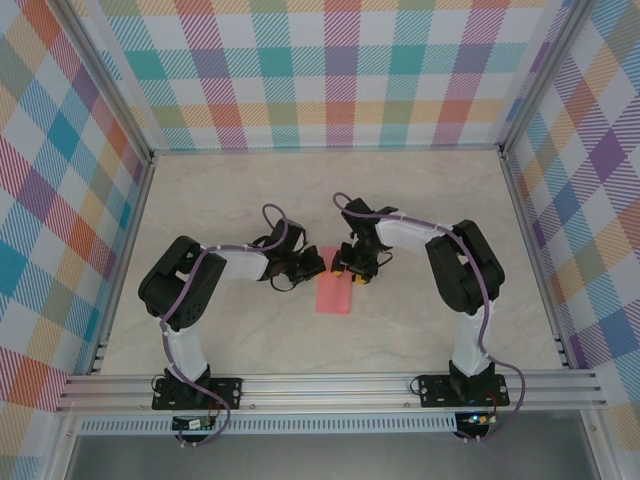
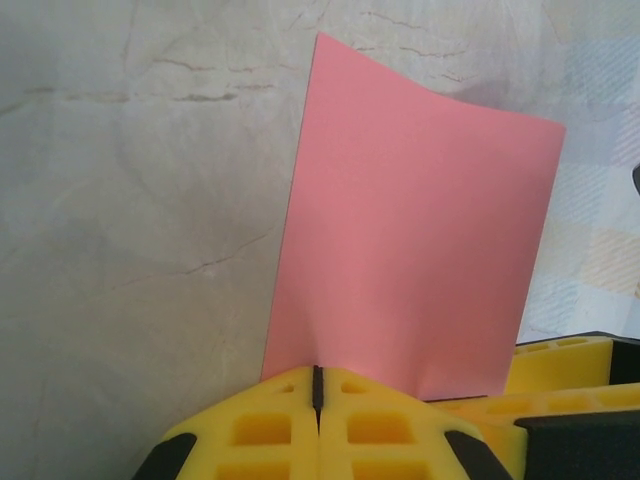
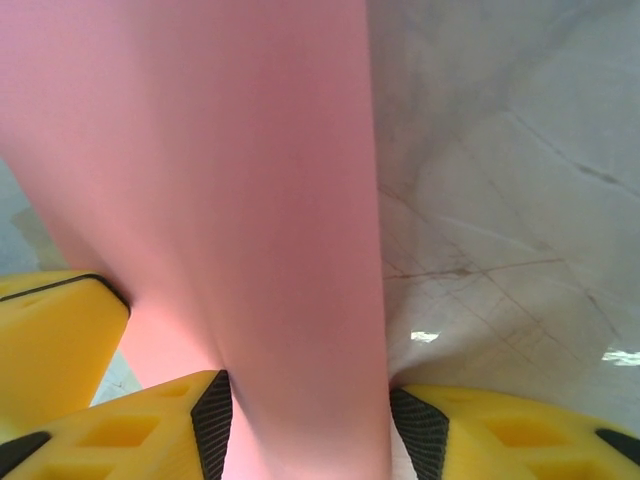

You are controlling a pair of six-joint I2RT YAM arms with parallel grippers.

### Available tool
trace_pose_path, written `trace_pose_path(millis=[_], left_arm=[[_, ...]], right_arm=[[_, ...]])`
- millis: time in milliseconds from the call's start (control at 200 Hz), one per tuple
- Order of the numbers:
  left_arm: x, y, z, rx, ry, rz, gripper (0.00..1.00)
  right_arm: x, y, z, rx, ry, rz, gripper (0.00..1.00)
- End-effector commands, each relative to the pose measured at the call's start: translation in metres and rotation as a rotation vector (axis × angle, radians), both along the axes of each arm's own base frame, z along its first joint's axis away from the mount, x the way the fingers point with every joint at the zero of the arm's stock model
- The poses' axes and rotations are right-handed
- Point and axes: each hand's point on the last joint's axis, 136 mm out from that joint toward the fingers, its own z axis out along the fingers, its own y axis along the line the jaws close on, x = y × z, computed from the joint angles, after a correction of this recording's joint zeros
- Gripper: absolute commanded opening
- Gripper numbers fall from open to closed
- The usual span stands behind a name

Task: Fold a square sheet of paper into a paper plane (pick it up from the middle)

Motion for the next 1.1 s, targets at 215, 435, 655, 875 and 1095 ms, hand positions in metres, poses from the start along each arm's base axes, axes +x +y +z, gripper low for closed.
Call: trace_pose_path(millis=[215,435,655,875,1095], left_arm=[[-0.072,0.055,-0.088,0.330,0.240,-0.040,0.01],[-0.073,0.059,-0.091,0.384,0.247,-0.047,0.00],[-0.073,0.060,-0.092,0.406,0.247,-0.049,0.00],[-0.078,0.066,-0.095,0.448,0.259,-0.042,0.00],[-0.081,0.070,-0.100,0.466,0.274,-0.030,0.00]], right_arm=[[0.009,-0.053,0.045,-0.153,-0.203,-0.091,0.59],[0.017,-0.017,0.066,0.061,-0.245,-0.072,0.35],[0.021,0.029,0.061,0.256,-0.206,-0.017,0.04],[0.018,0.040,0.042,0.235,-0.158,0.026,0.01],[0.014,0.035,0.019,0.187,-0.112,0.030,0.00]])
